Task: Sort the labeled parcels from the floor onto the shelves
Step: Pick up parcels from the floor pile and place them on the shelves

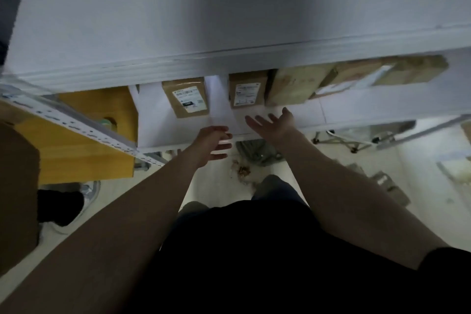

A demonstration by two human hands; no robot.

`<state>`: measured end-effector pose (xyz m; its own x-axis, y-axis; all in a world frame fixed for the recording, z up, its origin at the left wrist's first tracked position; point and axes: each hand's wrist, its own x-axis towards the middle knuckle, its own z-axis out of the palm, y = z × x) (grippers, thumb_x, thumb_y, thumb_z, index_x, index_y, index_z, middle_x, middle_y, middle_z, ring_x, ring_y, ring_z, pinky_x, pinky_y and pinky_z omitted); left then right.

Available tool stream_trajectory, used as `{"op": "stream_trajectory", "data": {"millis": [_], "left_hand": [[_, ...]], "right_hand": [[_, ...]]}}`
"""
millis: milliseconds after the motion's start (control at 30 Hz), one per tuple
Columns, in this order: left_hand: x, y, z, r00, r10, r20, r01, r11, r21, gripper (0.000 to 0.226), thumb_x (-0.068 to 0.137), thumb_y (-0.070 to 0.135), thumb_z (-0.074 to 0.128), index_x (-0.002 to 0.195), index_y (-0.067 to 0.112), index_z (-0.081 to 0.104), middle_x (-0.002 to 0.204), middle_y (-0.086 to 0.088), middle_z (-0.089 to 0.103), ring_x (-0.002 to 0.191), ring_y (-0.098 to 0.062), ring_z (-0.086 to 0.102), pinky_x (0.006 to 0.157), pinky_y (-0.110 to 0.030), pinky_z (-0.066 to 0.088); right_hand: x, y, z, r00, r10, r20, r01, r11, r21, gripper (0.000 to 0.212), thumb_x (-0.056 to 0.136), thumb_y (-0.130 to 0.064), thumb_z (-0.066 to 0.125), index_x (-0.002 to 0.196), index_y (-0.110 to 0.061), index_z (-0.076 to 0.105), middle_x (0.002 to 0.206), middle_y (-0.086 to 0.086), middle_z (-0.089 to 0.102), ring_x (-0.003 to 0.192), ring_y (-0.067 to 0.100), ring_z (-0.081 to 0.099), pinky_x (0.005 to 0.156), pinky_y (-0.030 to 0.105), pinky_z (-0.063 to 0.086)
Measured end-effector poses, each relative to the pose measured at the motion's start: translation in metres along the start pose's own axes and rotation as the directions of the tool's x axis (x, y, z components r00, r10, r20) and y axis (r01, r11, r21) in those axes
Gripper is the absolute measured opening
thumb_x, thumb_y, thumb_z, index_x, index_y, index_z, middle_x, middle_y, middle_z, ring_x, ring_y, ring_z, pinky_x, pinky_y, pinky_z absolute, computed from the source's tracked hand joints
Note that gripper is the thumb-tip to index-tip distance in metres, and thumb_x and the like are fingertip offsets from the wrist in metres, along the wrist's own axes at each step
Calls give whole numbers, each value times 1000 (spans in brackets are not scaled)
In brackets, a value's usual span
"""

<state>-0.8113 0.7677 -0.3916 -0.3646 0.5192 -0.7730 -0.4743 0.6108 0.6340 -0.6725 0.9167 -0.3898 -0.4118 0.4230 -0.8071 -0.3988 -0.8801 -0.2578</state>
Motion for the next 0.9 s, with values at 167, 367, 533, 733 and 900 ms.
{"op": "stream_trajectory", "data": {"millis": [167, 367, 533, 733, 900], "left_hand": [[-34, 10, 67, 985, -81, 151, 50, 979, 197, 15, 98, 15, 58, 103, 23, 70, 97, -5, 76, 95, -28, 71, 88, -45, 59], [-63, -11, 187, 930, -160, 331, 25, 925, 378, 19, 104, 16, 50, 117, 21, 63, 108, -1, 71, 101, -25, 68, 83, -41, 57], [-80, -81, 322, 883, -268, 385, 24, 845, 534, 21, 104, 12, 47, 115, 21, 62, 106, -2, 67, 88, -20, 67, 71, -37, 54], [-67, -176, 472, 850, -398, 344, 58, 720, 691, 20, 103, 11, 48, 101, 23, 63, 106, -4, 66, 88, -23, 66, 95, -49, 53], [-2, -245, 561, 842, -475, 257, 97, 601, 794, 18, 101, 12, 51, 101, 24, 64, 105, -3, 71, 91, -23, 67, 93, -48, 53]], "right_hand": [[-76, -23, -83, 986, -95, -140, 130, 955, 266, 60, 109, -51, 38, 152, -9, 44, 147, 23, 52, 136, 51, 49, 113, 62, 43], [-166, -53, -230, 899, -192, -394, 342, 871, 354, 50, 110, -51, 35, 114, -7, 59, 154, 11, 52, 113, 38, 57, 99, 58, 52], [-214, -81, -377, 827, -144, -543, 400, 830, 389, 56, 111, -52, 28, 132, -8, 57, 138, 20, 62, 123, 46, 60, 104, 56, 50], [-218, -122, -533, 825, -18, -566, 331, 826, 457, 54, 111, -49, 32, 137, -9, 56, 136, 21, 62, 121, 51, 59, 100, 60, 50], [-168, -156, -637, 776, 59, -629, 282, 859, 428, 43, 107, -48, 48, 108, -8, 63, 116, 16, 76, 107, 42, 72, 81, 53, 62]]}}
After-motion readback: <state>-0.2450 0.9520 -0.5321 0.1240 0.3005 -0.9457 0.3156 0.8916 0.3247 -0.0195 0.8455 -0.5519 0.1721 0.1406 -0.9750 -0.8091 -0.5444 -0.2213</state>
